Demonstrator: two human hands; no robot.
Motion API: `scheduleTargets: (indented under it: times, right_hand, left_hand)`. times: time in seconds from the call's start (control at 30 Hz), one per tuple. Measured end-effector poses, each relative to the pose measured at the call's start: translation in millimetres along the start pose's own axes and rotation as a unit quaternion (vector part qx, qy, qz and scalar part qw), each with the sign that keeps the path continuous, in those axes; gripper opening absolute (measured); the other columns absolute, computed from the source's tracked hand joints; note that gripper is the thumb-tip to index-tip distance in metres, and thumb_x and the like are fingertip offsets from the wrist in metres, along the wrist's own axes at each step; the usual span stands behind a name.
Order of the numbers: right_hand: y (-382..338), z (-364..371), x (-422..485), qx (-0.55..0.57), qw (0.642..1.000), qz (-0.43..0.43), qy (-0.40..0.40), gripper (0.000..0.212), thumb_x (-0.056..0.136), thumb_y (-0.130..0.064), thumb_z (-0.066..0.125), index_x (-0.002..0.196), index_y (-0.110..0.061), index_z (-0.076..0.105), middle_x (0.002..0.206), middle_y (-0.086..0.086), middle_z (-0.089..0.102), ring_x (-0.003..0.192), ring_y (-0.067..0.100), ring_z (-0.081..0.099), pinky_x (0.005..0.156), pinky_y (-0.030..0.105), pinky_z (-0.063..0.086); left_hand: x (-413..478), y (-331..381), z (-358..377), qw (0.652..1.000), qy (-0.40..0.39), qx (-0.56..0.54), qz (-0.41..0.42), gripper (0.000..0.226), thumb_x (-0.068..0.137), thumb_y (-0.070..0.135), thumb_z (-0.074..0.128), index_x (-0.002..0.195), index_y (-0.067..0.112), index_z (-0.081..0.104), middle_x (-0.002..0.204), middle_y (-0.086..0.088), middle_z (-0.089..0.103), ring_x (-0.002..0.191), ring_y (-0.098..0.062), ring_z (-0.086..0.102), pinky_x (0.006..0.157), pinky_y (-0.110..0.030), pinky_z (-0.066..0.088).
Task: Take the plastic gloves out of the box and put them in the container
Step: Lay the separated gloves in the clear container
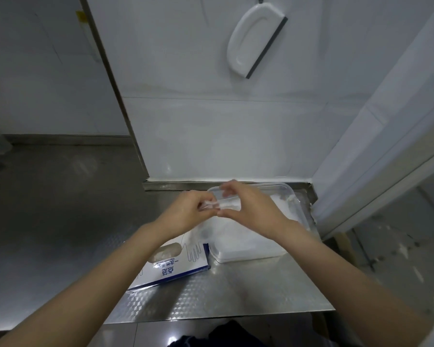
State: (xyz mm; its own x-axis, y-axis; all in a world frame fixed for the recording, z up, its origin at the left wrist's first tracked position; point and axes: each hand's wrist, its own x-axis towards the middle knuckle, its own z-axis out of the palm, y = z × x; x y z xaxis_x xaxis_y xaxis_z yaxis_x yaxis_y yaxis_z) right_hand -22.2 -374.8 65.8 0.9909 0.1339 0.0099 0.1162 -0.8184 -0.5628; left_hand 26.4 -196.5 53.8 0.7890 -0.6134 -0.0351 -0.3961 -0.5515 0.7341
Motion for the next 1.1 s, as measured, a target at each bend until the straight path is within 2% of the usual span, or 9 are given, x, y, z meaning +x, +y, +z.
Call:
scheduleTargets:
  times: [0.13,0.27,0.37,0.47,0.63,0.77,0.87,1.0,1.1]
  right_hand:
    - [10.3,0.9,6.3,0.067,0.997,0.030,0.001,0.007,0.084,-0.019,0.068,0.080,-0.019,0.062,0.073,-0.015,0.059,0.064,-0.001,0.054,0.068,0.024,0.045]
    - [17.8,3.7,2.8,0.170,0.981,0.081,0.045,0.017,0.090,-0.007,0.057,0.079,-0.020,0.058,0.076,-0.012,0.060,0.057,-0.002,0.060,0.064,0.016,0.049]
    - [17.1,5.9,2.7,0.282,0.949,0.125,0.057,0.019,0.092,-0.003,0.055,0.079,-0.018,0.056,0.075,-0.004,0.059,0.054,-0.003,0.061,0.057,0.012,0.048]
    - [16.4,5.3,1.5,0.364,0.920,0.145,0.008,0.021,0.093,-0.001,0.053,0.081,-0.016,0.057,0.074,-0.001,0.060,0.058,-0.001,0.064,0.054,0.010,0.045]
    - [43.4,-8.6,-4.8,0.421,0.887,0.188,0.019,0.024,0.094,0.009,0.046,0.082,-0.008,0.058,0.076,0.005,0.060,0.056,0.002,0.066,0.063,0.016,0.055]
    - [62.9,-15.0,-6.4,0.375,0.894,0.231,0.080,0.017,0.095,0.009,0.042,0.089,0.003,0.057,0.070,0.006,0.055,0.047,-0.001,0.059,0.057,0.016,0.053]
    - [68.9,-14.3,-8.8,0.281,0.923,0.240,0.104,0.020,0.088,0.017,0.040,0.084,0.007,0.056,0.071,0.005,0.055,0.048,0.004,0.056,0.050,0.016,0.048]
    - [64.6,-14.2,-9.8,0.204,0.948,0.216,0.112,0.030,0.088,0.015,0.035,0.087,-0.006,0.055,0.074,0.003,0.053,0.056,0.005,0.049,0.047,0.012,0.042]
    - [58.5,-11.2,-8.0,0.200,0.955,0.190,0.110,0.024,0.094,0.007,0.036,0.095,-0.004,0.057,0.074,0.001,0.054,0.047,0.000,0.050,0.044,0.011,0.038]
  left_hand:
    - [5.0,-0.9,-1.2,0.996,0.088,-0.017,-0.017,0.012,0.084,0.022,0.069,0.076,0.021,0.060,0.068,-0.003,0.058,0.060,-0.010,0.047,0.058,-0.024,0.035]
    - [1.6,8.6,3.8,0.929,0.239,-0.215,-0.181,0.044,0.078,0.026,0.075,0.111,0.015,0.047,0.096,0.004,0.053,0.086,-0.010,0.052,0.070,-0.021,0.043]
    - [-0.1,12.3,18.7,0.903,0.198,-0.295,-0.242,0.056,0.076,0.028,0.078,0.119,0.018,0.043,0.102,0.008,0.055,0.092,-0.006,0.056,0.072,-0.020,0.047]
    - [0.8,6.6,29.6,0.902,0.132,-0.327,-0.250,0.037,0.080,0.017,0.074,0.113,0.011,0.057,0.100,-0.002,0.067,0.091,-0.016,0.065,0.081,-0.035,0.055]
    - [-1.4,-5.5,30.1,0.907,0.100,-0.325,-0.248,0.018,0.090,0.010,0.061,0.102,-0.003,0.064,0.082,-0.005,0.066,0.064,-0.012,0.063,0.074,-0.032,0.057]
    - [-5.4,-18.6,21.3,0.918,0.067,-0.278,-0.274,0.014,0.094,0.012,0.054,0.089,0.004,0.064,0.078,-0.009,0.063,0.067,-0.015,0.060,0.071,-0.026,0.056]
    - [-3.9,-20.3,21.1,0.938,0.057,-0.191,-0.283,0.009,0.092,0.015,0.058,0.099,0.010,0.059,0.101,-0.009,0.061,0.087,-0.018,0.059,0.078,-0.028,0.051]
    - [4.6,8.8,20.0,0.982,0.038,-0.120,-0.142,0.080,0.079,0.022,0.076,0.143,0.019,0.028,0.141,0.005,0.032,0.127,-0.011,0.035,0.101,-0.025,0.034]
    - [13.0,41.1,28.7,0.999,-0.005,-0.004,-0.035,0.103,0.072,0.037,0.079,0.149,0.030,0.010,0.152,0.009,0.017,0.138,-0.010,0.022,0.115,-0.034,0.023]
